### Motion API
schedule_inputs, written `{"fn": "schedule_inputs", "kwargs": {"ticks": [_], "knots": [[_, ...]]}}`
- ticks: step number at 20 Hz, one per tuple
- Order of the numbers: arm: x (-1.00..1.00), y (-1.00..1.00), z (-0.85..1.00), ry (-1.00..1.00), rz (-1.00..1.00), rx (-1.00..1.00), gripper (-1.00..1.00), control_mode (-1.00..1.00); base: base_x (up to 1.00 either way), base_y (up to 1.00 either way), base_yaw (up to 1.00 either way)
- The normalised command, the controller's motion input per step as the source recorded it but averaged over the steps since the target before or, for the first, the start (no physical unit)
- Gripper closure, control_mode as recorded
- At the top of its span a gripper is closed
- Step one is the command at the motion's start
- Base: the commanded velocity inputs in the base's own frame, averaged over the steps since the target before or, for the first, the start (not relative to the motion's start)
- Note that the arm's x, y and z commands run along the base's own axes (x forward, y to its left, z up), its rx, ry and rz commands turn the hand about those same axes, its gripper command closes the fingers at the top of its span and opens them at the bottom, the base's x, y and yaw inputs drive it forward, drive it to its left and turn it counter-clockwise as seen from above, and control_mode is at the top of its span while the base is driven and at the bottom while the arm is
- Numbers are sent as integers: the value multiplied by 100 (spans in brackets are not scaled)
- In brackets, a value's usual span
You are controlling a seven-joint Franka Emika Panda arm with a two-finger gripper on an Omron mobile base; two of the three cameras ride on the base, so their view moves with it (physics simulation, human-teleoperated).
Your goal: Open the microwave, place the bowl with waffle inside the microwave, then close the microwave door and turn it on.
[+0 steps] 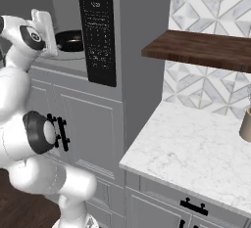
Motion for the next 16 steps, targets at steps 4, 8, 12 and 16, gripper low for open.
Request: {"fn": "schedule_inputs", "kwargs": {"ticks": [4,8,12,16], "knots": [[-100,2,1,-45,0,4,-100,-100,0,0,0],[-100,0,3,-20,1,2,-100,-100,0,0,0],[-100,13,2,0,2,0,-100,-100,0,0,0],[-100,14,-4,10,0,0,-100,-100,0,0,0]]}}
